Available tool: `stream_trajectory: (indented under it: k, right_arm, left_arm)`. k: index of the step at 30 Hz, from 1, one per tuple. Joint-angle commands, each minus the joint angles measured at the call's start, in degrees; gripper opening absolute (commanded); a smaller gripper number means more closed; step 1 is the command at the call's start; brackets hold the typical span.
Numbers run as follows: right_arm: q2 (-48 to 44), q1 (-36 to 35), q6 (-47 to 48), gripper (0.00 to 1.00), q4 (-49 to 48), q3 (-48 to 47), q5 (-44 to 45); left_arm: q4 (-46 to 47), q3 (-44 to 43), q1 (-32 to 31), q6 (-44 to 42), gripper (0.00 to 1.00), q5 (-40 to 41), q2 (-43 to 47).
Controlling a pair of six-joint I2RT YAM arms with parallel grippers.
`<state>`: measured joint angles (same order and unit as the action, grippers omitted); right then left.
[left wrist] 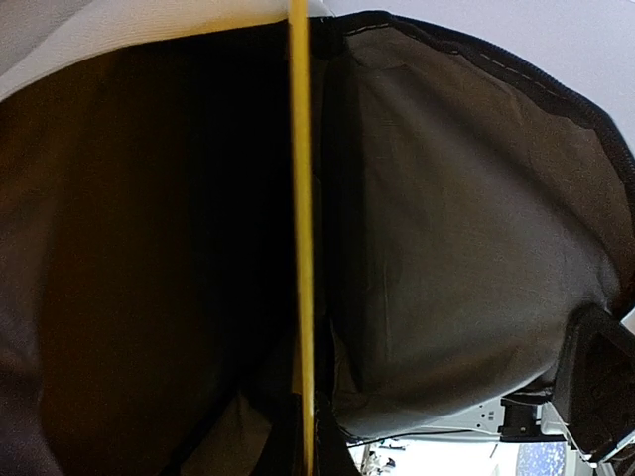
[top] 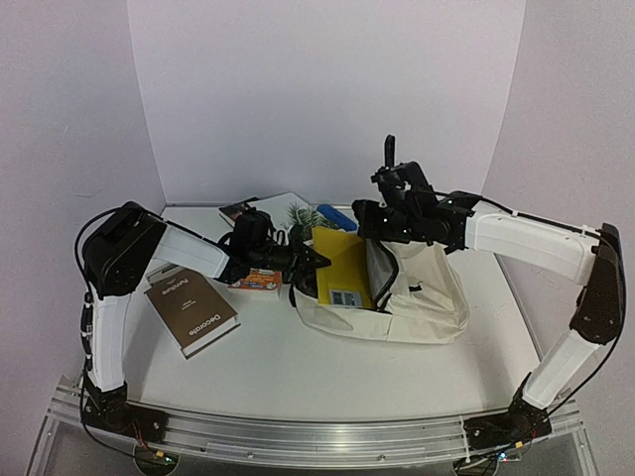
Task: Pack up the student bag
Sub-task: Place the files in the student bag.
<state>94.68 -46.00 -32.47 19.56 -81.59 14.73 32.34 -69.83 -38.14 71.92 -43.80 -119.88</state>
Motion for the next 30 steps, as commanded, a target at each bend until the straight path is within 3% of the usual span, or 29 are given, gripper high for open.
stream_trajectory:
  k: [1, 24, 30]
  right_arm:
    - [-3.1, -0.2, -0.5, 0.00, -6.5, -0.6, -2.7]
    - [0.1, -0.6, -0.7, 0.00, -7.8, -2.4, -4.0]
    - [-0.6, -0.7, -1.5, 0.00, -7.9, -0.9, 0.5]
  left_arm:
    - [0.1, -5.5, -1.1, -2.2, 0.00, 0.6, -2.5]
    - [-13.8, -20.2, -6.9, -7.1, 0.00, 3.9, -12.2]
    - [-17.0, -21.1, -7.0, -8.5, 0.09, 4.6, -12.6]
